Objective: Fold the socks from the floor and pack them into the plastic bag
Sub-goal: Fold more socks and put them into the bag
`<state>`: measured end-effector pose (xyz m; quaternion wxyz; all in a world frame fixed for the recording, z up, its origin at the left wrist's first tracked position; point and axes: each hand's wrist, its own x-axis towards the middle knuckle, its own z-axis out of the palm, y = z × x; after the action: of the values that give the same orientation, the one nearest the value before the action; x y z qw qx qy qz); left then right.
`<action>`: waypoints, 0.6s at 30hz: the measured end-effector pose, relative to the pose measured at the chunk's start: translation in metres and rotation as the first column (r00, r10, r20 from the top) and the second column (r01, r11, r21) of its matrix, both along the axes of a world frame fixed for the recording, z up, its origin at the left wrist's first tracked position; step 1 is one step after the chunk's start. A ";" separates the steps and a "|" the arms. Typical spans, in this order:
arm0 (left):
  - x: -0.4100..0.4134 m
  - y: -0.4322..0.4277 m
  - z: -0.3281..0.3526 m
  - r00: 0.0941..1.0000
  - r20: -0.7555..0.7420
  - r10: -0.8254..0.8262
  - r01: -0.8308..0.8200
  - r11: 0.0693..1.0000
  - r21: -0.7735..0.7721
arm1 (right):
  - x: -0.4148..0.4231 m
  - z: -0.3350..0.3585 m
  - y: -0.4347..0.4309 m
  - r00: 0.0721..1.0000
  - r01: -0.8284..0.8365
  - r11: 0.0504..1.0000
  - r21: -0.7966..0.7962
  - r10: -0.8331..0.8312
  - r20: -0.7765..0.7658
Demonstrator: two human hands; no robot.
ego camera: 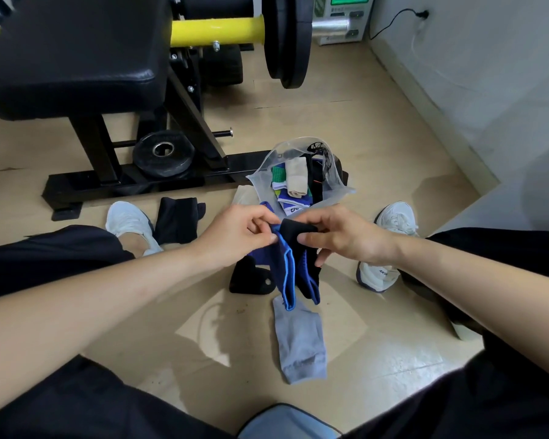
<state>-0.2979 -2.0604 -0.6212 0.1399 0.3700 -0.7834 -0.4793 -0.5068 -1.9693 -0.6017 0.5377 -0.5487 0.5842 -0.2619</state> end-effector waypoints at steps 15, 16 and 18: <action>0.007 -0.008 -0.006 0.999 -0.020 0.028 -0.032 0.974 -0.226 | -0.009 -0.001 -0.006 0.959 0.279 0.922 -0.269 -0.280 0.035; 0.006 -0.007 -0.004 0.998 -0.058 0.036 -0.047 0.978 -0.204 | -0.009 -0.001 -0.005 0.962 0.270 0.922 -0.278 -0.273 0.029; 0.006 -0.004 -0.001 0.991 -0.121 0.062 -0.081 0.984 -0.158 | -0.007 -0.002 -0.005 0.963 0.265 0.922 -0.281 -0.266 0.035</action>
<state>-0.2924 -2.0647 -0.6220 0.2318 0.3569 -0.7967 -0.4291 -0.5142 -1.9739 -0.6039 0.4122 -0.5362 0.6106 -0.4121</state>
